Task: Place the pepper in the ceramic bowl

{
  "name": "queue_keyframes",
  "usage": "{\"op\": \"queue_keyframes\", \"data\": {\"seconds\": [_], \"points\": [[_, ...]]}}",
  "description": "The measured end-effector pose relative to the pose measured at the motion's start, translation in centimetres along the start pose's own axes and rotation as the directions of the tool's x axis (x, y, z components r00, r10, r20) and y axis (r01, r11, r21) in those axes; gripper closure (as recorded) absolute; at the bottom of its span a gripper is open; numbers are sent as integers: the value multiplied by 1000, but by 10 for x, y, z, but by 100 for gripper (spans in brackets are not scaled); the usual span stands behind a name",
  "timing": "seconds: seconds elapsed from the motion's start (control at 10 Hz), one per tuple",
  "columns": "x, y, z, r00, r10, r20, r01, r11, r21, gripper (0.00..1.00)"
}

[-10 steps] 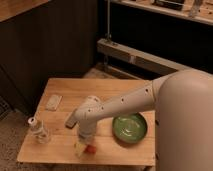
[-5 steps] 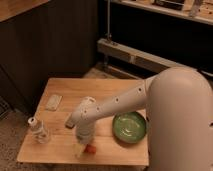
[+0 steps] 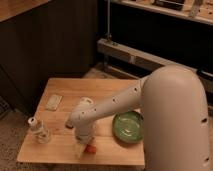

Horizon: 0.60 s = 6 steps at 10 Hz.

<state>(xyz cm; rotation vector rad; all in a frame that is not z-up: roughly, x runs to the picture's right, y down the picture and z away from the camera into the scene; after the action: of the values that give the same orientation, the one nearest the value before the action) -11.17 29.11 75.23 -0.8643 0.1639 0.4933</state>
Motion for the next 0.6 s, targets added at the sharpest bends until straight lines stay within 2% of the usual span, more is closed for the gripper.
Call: {"op": "queue_keyframes", "data": {"seconds": [0.6], "points": [[-1, 1, 4, 1000, -2, -29, 3, 1000, 9, 20]]}}
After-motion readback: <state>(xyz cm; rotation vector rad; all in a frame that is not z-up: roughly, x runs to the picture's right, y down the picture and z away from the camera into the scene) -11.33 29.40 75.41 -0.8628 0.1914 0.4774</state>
